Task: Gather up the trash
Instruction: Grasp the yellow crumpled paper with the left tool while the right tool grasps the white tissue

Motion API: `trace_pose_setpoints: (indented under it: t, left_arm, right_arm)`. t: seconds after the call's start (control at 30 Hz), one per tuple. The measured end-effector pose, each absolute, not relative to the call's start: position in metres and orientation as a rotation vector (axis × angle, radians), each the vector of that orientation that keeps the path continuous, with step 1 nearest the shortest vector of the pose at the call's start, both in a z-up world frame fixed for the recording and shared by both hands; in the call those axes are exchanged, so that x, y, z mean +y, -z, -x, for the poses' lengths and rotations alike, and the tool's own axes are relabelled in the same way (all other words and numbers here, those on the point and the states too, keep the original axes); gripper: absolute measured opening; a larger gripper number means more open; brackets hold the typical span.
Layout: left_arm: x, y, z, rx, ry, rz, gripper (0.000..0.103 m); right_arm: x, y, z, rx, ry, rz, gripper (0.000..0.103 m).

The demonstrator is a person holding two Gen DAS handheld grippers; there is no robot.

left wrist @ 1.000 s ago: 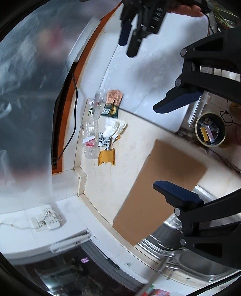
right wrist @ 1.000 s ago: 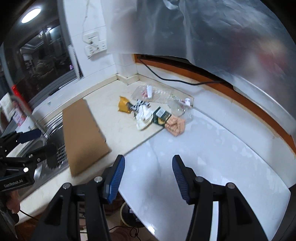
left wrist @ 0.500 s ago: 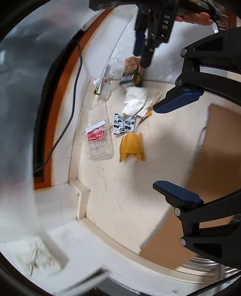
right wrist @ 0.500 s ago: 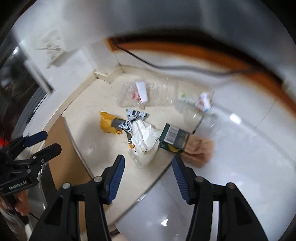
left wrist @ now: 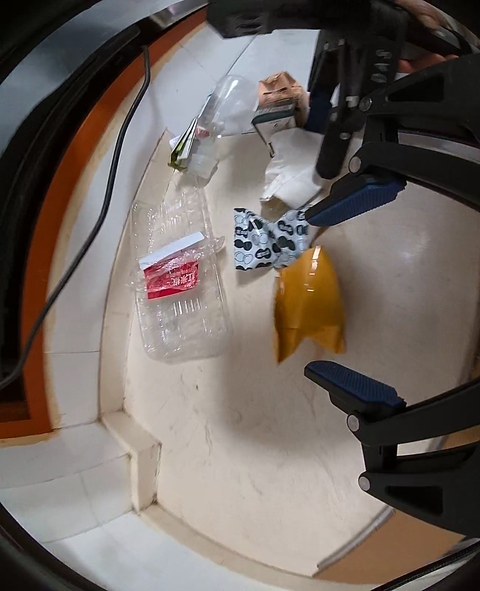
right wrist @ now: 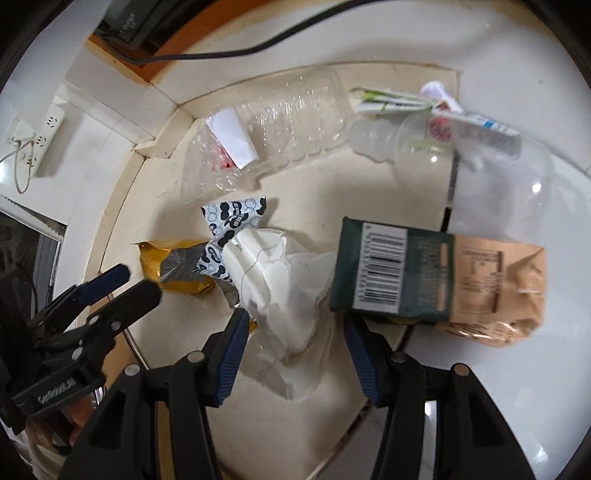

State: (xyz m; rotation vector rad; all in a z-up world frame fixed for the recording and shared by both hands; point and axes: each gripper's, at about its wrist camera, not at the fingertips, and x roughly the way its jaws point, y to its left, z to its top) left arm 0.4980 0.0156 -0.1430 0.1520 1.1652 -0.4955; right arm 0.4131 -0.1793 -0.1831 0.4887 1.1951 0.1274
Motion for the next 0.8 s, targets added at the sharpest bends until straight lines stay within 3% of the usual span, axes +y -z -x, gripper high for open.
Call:
trace_pose_setpoints:
  t: [0.07, 0.17, 0.23, 0.3, 0.8]
  left_arm:
    - [0.013, 0.151, -0.505, 1.173, 0.493, -0.128, 0.073]
    - [0.012, 0.160, -0.511, 1.203, 0.489, -0.084, 0.053]
    - [0.015, 0.161, -0.511, 1.198, 0.483, -0.057, 0.052]
    - [0.017, 0.160, -0.509, 1.190, 0.473, -0.053, 0.042]
    - [0.030, 0.096, -0.429, 1.079, 0.410, -0.103, 0.038]
  right_arm:
    - [-0.176, 0.185, -0.416, 1.194, -0.127, -0.468, 0.040]
    - [-0.175, 0.185, -0.417, 1.193, -0.132, -0.448, 0.036]
    - [-0.174, 0.184, -0.416, 1.193, -0.133, -0.436, 0.033]
    - [-0.170, 0.184, -0.416, 1.190, -0.135, -0.421, 0.031]
    - [-0.153, 0.149, -0.377, 1.103, -0.191, -0.337, 0.026]
